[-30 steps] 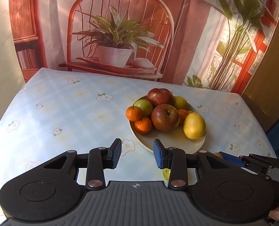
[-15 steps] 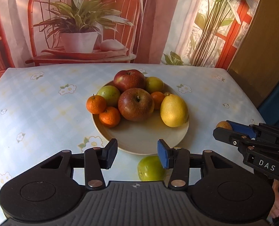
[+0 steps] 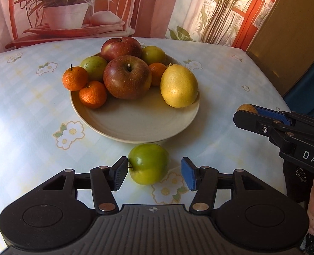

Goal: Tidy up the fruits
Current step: 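Carry the kiwi toward the plate with right gripper while left gripper grasps the green apple, then lower the kiwi and green apple onto the plate and open both grippers, then move both tools to the last yellow grapefruit on the table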

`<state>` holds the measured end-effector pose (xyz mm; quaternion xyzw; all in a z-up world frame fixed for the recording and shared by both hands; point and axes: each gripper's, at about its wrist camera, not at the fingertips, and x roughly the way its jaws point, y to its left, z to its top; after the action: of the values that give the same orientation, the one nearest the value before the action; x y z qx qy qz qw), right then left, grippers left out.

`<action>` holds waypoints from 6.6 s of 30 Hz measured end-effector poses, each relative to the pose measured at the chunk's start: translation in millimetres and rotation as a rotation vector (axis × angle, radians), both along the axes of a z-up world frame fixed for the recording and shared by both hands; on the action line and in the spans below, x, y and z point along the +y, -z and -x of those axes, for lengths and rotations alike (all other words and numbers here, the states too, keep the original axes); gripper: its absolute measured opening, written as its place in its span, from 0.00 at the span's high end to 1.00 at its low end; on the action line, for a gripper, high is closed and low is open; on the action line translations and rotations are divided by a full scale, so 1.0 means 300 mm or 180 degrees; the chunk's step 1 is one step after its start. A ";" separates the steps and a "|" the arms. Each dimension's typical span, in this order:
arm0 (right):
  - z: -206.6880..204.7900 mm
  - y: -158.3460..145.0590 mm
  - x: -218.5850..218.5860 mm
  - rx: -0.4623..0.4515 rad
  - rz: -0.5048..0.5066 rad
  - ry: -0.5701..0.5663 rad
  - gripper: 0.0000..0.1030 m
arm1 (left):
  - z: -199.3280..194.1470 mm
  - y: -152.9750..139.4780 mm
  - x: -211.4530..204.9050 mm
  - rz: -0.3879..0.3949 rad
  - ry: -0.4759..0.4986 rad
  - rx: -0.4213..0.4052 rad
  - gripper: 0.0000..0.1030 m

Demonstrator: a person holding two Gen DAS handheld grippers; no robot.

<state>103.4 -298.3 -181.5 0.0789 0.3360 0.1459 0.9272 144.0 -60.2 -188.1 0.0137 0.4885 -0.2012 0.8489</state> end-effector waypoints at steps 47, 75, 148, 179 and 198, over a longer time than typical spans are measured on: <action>-0.156 0.007 0.067 0.0030 0.0314 -0.0240 0.77 | -0.178 -0.033 0.096 -0.0041 -0.0126 -0.0326 0.52; -0.443 0.003 0.198 -0.0082 0.0406 -0.0369 0.77 | -0.225 -0.163 0.252 0.0093 -0.0741 -0.0577 0.52; 0.133 0.147 0.576 0.0568 0.0517 -0.0803 0.74 | 0.224 -0.131 0.639 -0.0054 -0.1014 -0.0433 0.52; 0.164 0.163 0.566 0.0518 0.0499 -0.0881 0.73 | 0.269 -0.085 0.503 0.0159 -0.0401 -0.0142 0.52; 0.172 0.164 0.566 0.0506 0.0460 -0.0922 0.69 | 0.168 -0.082 0.404 0.0286 -0.0429 -0.0068 0.52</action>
<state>51.8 -128.5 -230.7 -0.0259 0.4257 0.2466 0.8702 93.6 61.0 -163.6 -0.0552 0.4698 -0.1651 0.8655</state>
